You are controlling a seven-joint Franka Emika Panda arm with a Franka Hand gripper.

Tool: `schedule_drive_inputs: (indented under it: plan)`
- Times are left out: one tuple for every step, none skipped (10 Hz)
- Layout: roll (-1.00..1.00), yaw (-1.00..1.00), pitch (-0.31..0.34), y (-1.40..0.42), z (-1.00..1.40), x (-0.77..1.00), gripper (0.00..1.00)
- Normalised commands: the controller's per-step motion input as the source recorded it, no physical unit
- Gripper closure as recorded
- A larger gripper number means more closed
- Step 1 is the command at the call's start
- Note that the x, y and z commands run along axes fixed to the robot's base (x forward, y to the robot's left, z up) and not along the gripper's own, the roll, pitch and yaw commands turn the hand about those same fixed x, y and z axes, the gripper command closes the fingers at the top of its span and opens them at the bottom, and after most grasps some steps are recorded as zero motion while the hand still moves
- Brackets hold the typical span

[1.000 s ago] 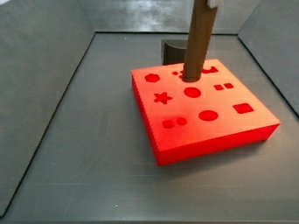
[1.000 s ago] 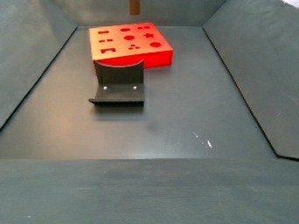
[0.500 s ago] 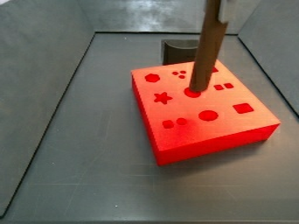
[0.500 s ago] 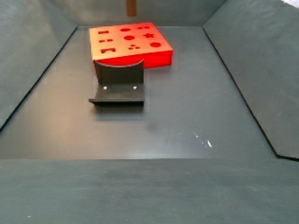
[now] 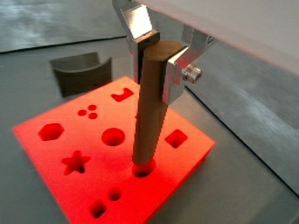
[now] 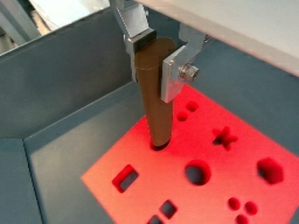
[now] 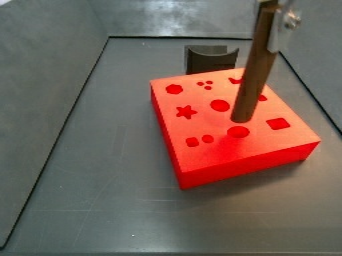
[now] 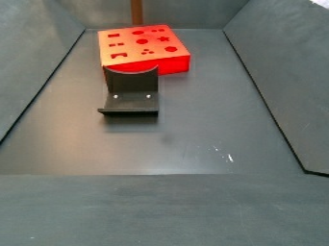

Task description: Insert the oval object.

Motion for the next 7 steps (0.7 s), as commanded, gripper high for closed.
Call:
schedule_drive_inputs:
  plan:
    - [0.04, -0.59, 0.0, -0.01, -0.12, 0.46, 1.0]
    - [0.05, -0.13, 0.004, 0.0, -0.01, 0.0, 1.0]
    - [0.0, 0.0, 0.0, 0.0, -0.08, 0.0, 1.0]
    - [-0.01, -0.06, -0.03, -0.02, -0.23, 0.0, 1.0]
    - [0.0, -0.09, -0.04, -0.04, -0.31, -0.08, 1.0]
    - [0.0, -0.09, -0.043, -0.02, -0.31, -0.08, 1.0]
    - [-0.03, -0.03, -0.037, -0.02, -0.13, 0.0, 1.0]
